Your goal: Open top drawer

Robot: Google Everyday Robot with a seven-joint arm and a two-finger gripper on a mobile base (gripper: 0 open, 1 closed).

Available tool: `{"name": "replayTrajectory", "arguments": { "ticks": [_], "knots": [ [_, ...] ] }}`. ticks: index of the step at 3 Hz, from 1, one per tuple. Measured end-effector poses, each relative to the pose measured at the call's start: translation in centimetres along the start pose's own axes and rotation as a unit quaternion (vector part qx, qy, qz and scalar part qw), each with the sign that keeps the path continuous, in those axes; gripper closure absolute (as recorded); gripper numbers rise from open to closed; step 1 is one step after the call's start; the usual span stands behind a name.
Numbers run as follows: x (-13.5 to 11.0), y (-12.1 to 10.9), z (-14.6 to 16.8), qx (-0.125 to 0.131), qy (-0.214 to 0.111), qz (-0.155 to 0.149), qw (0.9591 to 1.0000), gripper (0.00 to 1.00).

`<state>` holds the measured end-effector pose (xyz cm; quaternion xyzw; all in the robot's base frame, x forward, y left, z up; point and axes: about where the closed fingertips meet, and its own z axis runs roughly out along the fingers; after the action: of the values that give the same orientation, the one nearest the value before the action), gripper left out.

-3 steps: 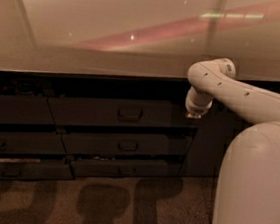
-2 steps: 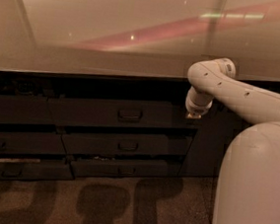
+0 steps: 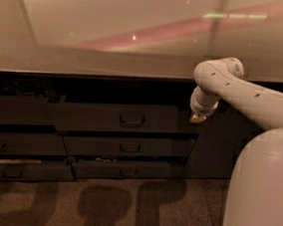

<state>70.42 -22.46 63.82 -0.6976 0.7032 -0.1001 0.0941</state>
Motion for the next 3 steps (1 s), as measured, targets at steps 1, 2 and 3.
{"name": "replayTrajectory", "arguments": {
  "ticks": [1, 2, 3],
  "knots": [
    [0.0, 0.0, -0.3, 0.0, 0.0, 0.0, 1.0, 1.0],
    [-0.1, 0.6, -0.2, 0.0, -0.005, -0.005, 1.0, 1.0],
    [0.5, 0.7, -1.2, 0.018, -0.003, -0.015, 0.9997, 1.0]
  ]
}}
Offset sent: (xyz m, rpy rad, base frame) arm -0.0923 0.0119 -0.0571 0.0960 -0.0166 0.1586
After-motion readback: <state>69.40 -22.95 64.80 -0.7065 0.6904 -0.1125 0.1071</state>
